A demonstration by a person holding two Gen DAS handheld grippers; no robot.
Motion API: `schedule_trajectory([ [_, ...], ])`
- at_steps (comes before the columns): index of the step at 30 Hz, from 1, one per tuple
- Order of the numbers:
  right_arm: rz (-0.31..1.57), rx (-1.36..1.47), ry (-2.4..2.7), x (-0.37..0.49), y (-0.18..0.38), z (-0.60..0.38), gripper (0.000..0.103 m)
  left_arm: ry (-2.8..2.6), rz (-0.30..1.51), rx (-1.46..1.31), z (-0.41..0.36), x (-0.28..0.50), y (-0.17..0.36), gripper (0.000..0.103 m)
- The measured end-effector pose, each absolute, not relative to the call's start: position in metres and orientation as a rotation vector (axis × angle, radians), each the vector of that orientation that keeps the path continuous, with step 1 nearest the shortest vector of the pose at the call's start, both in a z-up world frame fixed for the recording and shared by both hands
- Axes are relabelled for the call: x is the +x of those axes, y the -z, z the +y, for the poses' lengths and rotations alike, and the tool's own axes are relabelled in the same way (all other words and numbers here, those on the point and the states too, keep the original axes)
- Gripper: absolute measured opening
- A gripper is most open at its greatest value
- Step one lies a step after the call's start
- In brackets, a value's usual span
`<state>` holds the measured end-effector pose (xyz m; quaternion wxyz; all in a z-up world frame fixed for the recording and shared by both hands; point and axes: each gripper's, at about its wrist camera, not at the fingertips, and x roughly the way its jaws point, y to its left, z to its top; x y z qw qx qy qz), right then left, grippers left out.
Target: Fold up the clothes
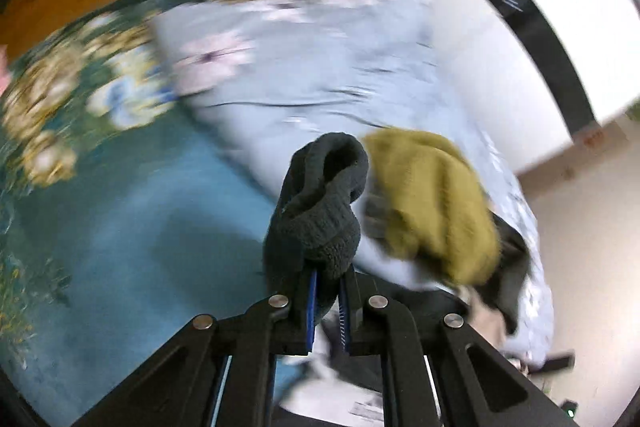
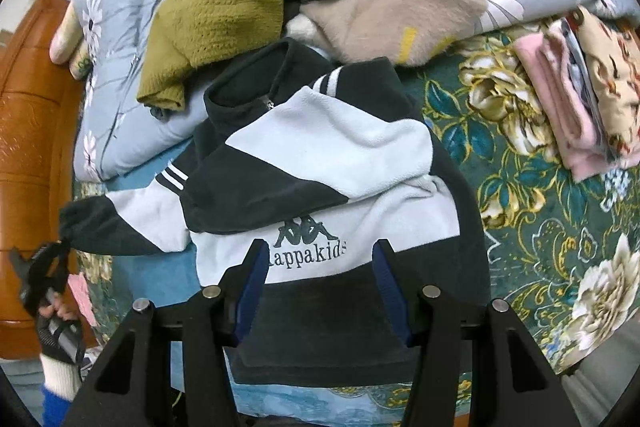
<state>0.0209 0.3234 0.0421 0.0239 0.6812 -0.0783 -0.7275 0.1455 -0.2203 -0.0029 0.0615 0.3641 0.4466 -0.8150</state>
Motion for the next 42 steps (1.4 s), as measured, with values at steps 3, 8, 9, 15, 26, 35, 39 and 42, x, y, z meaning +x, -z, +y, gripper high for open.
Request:
schedule_trajectory([
  [3, -0.315, 2.1, 2.262, 0.03, -0.043, 0.342, 0.055, 2.601, 1.311, 1.137, -0.172, 0.125, -0.035, 0.009],
  [8, -0.449, 2.109, 2.281, 0.046, -0.038, 0.383, 0.055, 2.752, 1.184, 1.282, -0.072, 0.078, -0.065, 0.009],
  [9, -0.467, 2.112, 2.282, 0.049, -0.036, 0.39, 0.055, 2.769, 1.172, 1.321, -0.05, 0.069, -0.065, 0.009],
  [15, -0.523, 2.105, 2.295, 0.058, -0.03, 0.425, 0.055, 2.817, 1.056, 1.572, 0.07, 0.027, -0.052, 0.009],
  [26, -0.576, 2.173, 2.29, 0.063, -0.016, 0.491, 0.055, 2.754, 0.689, 1.961, 0.219, 0.005, 0.004, 0.009],
  [35, -0.599, 2.22, 2.27, 0.055, -0.006, 0.51, 0.055, 2.61, 0.747, 2.152, 0.23, 0.003, 0.041, 0.041],
  [39, -0.575, 2.23, 2.24, 0.041, 0.003, 0.497, 0.055, 2.649, 0.865, 2.212, 0.224, 0.01, 0.034, 0.056],
  [42, -0.547, 2.218, 2.232, 0.028, 0.009, 0.482, 0.055, 2.659, 0.938, 2.15, 0.197, 0.017, 0.026, 0.057],
])
